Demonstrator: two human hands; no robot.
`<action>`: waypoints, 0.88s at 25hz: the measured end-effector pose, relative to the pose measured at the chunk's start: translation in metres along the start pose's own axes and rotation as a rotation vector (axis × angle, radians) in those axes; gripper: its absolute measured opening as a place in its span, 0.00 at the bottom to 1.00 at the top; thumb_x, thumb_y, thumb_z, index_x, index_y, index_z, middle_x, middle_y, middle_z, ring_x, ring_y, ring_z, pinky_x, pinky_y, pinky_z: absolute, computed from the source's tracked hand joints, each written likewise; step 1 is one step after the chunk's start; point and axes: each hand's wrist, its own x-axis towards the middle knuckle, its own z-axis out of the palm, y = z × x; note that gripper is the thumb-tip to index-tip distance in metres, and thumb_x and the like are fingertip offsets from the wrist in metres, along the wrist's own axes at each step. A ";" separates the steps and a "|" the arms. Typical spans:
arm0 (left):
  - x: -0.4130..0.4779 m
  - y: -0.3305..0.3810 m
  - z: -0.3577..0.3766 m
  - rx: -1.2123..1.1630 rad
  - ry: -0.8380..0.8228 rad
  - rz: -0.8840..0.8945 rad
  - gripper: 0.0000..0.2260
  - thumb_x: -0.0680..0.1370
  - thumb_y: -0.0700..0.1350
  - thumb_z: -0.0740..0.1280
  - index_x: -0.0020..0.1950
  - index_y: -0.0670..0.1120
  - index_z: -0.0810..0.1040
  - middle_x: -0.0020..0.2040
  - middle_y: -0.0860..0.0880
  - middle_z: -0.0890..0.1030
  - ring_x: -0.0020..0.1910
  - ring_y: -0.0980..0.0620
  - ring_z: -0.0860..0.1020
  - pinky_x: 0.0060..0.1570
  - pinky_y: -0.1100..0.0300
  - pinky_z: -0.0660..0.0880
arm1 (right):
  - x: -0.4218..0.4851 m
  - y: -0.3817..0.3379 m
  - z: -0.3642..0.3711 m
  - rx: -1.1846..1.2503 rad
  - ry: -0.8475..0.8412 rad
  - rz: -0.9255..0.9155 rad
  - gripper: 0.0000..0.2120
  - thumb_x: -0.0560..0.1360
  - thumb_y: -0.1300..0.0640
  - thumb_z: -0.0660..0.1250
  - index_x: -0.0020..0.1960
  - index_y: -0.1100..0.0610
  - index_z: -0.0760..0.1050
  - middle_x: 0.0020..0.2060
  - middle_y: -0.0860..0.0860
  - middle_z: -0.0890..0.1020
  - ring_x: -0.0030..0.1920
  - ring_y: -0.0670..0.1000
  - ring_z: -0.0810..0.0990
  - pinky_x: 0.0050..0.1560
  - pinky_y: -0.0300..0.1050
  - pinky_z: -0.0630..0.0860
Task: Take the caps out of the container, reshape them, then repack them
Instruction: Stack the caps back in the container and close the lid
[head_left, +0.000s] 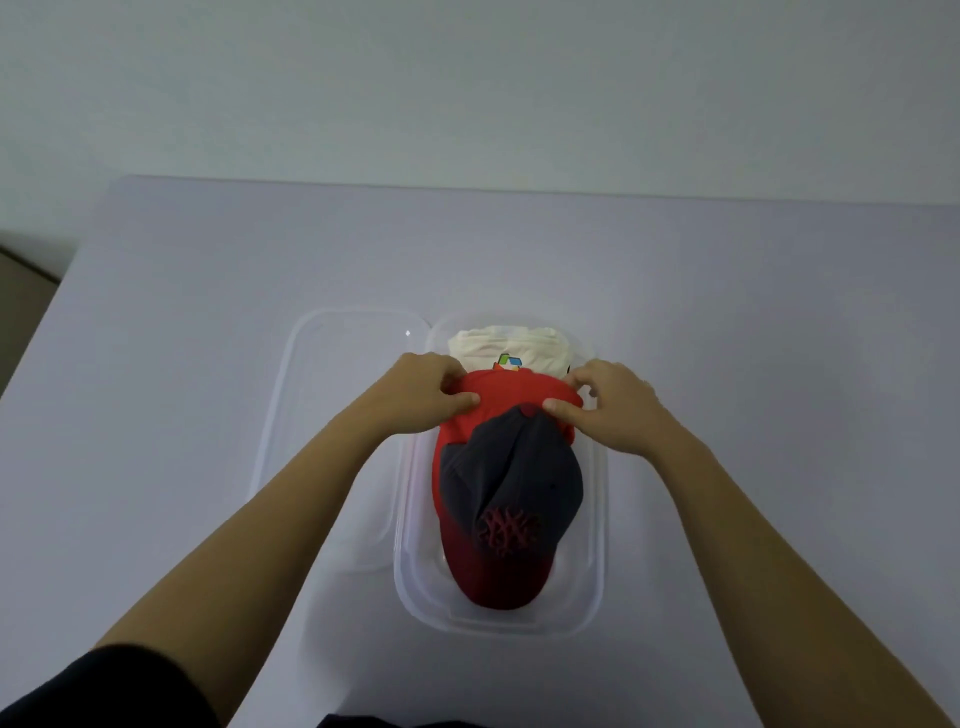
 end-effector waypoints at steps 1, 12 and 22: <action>0.003 0.003 0.005 0.015 -0.013 -0.020 0.12 0.77 0.51 0.65 0.52 0.43 0.76 0.47 0.47 0.80 0.46 0.49 0.75 0.41 0.63 0.68 | 0.002 -0.003 0.006 -0.029 0.082 0.022 0.20 0.71 0.36 0.63 0.51 0.50 0.78 0.51 0.48 0.79 0.54 0.53 0.76 0.56 0.56 0.72; -0.084 0.007 0.046 -0.305 0.179 0.054 0.14 0.74 0.41 0.62 0.58 0.46 0.79 0.51 0.50 0.82 0.49 0.51 0.79 0.52 0.63 0.76 | -0.077 0.008 0.045 0.084 0.172 -0.025 0.15 0.77 0.43 0.58 0.57 0.48 0.76 0.47 0.40 0.79 0.51 0.47 0.73 0.52 0.46 0.62; -0.071 0.006 0.062 0.002 0.258 -0.077 0.11 0.80 0.43 0.59 0.40 0.40 0.72 0.37 0.43 0.76 0.39 0.45 0.72 0.39 0.56 0.65 | -0.074 -0.006 0.040 -0.058 0.260 0.117 0.13 0.78 0.46 0.59 0.57 0.48 0.76 0.53 0.47 0.82 0.57 0.54 0.72 0.55 0.52 0.61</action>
